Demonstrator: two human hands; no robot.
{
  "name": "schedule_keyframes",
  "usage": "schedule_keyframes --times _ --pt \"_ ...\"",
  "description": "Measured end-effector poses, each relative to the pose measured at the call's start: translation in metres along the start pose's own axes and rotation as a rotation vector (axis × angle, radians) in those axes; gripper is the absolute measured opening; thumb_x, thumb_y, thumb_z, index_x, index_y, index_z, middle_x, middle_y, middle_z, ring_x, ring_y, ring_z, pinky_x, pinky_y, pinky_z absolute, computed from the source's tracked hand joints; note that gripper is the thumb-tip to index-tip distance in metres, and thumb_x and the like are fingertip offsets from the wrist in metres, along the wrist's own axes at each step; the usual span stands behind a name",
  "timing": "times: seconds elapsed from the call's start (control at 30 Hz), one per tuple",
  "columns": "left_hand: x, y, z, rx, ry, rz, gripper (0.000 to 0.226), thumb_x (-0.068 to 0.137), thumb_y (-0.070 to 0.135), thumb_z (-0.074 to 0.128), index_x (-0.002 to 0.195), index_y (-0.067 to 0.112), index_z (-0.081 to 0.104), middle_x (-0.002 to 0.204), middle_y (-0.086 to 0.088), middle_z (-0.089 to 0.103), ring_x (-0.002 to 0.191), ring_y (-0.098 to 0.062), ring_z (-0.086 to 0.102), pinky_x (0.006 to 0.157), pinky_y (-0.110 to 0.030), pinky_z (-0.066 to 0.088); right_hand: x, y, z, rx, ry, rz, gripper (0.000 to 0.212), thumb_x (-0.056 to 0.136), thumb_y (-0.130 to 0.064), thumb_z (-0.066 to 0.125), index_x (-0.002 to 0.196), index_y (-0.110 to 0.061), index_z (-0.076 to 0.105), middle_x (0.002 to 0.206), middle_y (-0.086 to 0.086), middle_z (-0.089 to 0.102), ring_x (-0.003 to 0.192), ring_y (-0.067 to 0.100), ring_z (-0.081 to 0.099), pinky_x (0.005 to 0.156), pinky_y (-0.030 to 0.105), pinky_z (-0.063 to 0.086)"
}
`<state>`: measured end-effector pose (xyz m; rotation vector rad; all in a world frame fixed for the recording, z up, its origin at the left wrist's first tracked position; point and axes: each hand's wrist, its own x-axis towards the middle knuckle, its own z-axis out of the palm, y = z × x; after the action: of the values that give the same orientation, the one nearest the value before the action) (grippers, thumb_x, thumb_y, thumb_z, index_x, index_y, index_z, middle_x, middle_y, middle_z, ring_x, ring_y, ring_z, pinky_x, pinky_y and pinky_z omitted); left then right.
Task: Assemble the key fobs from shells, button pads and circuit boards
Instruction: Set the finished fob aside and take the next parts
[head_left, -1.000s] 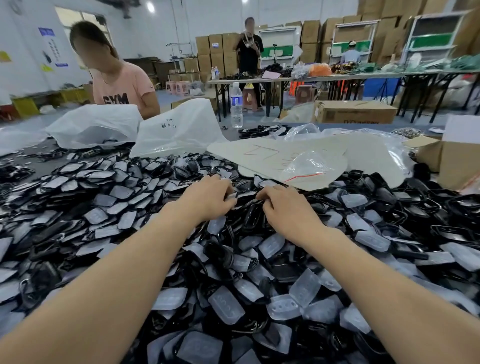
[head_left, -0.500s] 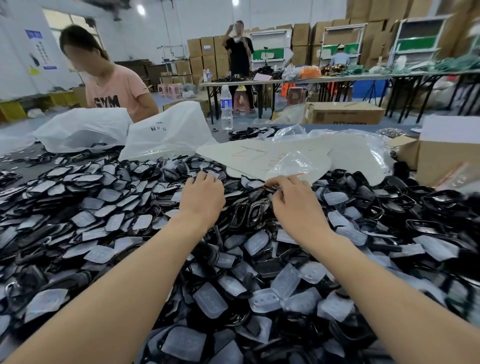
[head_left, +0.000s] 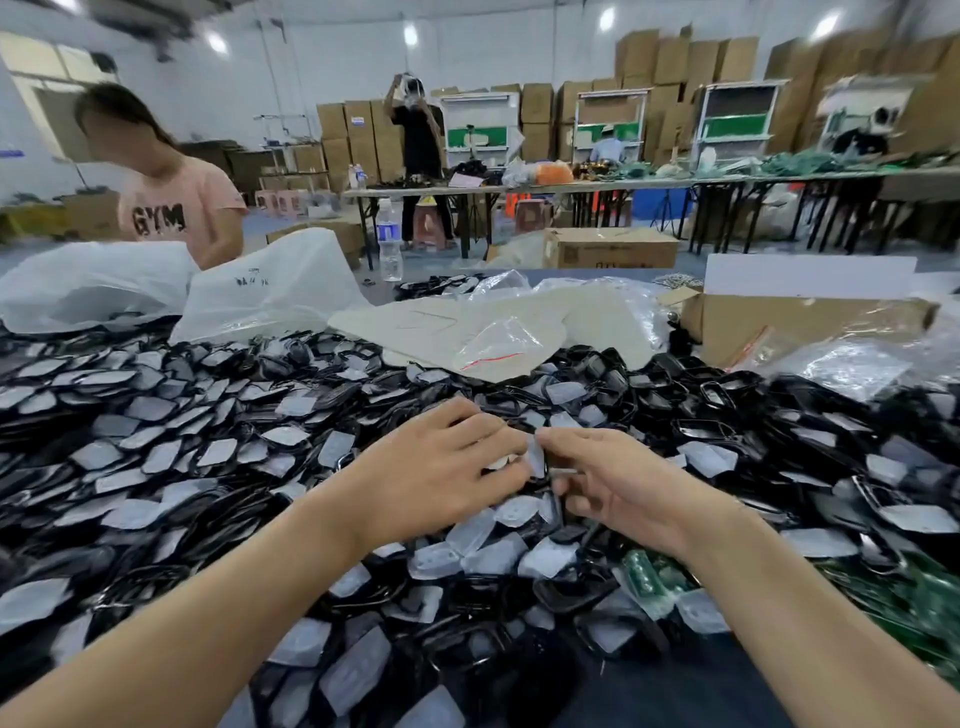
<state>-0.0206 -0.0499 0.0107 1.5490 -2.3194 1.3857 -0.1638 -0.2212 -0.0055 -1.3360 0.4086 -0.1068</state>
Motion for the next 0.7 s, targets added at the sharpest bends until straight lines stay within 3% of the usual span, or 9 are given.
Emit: schedule_keyframes --times 0.1,0.17,0.23,0.33,0.4,0.57,0.7 --pt "0.016 0.017 -0.003 -0.01 0.029 0.057 0.024 0.1 0.001 0.049 0.109 0.015 0.066 0.116 -0.005 0.059 0.099 -0.022 0.059 0.091 -0.036 0.049 -0.025 0.008 -0.013 0.017 0.03 -0.038 0.024 0.098 -0.019 0.065 0.114 -0.002 0.073 0.076 -0.001 0.067 0.058 0.006 0.058 0.048 0.017 0.046" --pt "0.023 0.029 -0.001 -0.037 0.023 -0.02 0.022 0.096 0.007 0.059 0.115 0.017 0.065 0.122 -0.005 0.056 0.104 -0.022 0.057 0.094 -0.035 0.047 -0.038 0.012 -0.02 0.068 0.107 -0.077 0.022 0.099 -0.013 0.063 0.114 0.001 0.07 0.074 0.0 0.067 0.058 0.007 0.059 0.051 0.017 0.049" --pt "0.032 0.052 0.001 -0.228 0.054 -0.33 0.023 0.097 0.021 0.063 0.12 0.018 0.065 0.118 -0.001 0.06 0.103 -0.019 0.058 0.093 -0.031 0.048 -0.048 0.018 -0.027 0.147 0.227 -0.117 0.019 0.098 -0.008 0.063 0.113 0.004 0.067 0.07 0.002 0.066 0.057 0.008 0.06 0.054 0.017 0.052" --pt "0.058 0.094 -0.004 -0.959 0.072 -1.111 0.022 0.102 0.041 0.052 0.121 0.035 0.06 0.101 0.02 0.061 0.092 -0.002 0.059 0.079 -0.014 0.046 -0.057 0.027 -0.033 0.255 0.385 -0.193 0.011 0.097 -0.003 0.063 0.106 0.001 0.065 0.064 0.001 0.067 0.053 0.008 0.062 0.052 0.017 0.053" --pt "0.076 0.114 0.003 -1.288 0.06 -1.376 0.018 0.1 0.045 0.052 0.114 0.038 0.06 0.095 0.017 0.067 0.083 0.001 0.062 0.074 -0.015 0.049 -0.059 0.033 -0.036 0.312 0.467 -0.244 0.004 0.097 -0.003 0.063 0.1 -0.002 0.065 0.061 0.001 0.067 0.051 0.008 0.062 0.052 0.017 0.054" --pt "0.105 0.138 0.019 -1.461 0.182 -1.478 0.009 0.101 0.026 0.058 0.102 0.022 0.066 0.08 0.006 0.072 0.068 -0.004 0.066 0.064 -0.026 0.053 -0.06 0.05 -0.044 0.344 0.588 -0.329 0.011 0.098 -0.009 0.064 0.108 -0.005 0.066 0.073 0.005 0.073 0.06 0.012 0.067 0.059 0.019 0.056" --pt "0.107 0.138 0.031 -1.48 0.207 -1.465 0.009 0.101 0.019 0.058 0.098 0.021 0.066 0.073 0.008 0.07 0.065 -0.005 0.064 0.061 -0.027 0.054 -0.062 0.055 -0.051 0.289 0.556 -0.371 0.015 0.099 -0.013 0.063 0.113 -0.009 0.067 0.091 0.014 0.073 0.07 0.017 0.071 0.065 0.022 0.058"
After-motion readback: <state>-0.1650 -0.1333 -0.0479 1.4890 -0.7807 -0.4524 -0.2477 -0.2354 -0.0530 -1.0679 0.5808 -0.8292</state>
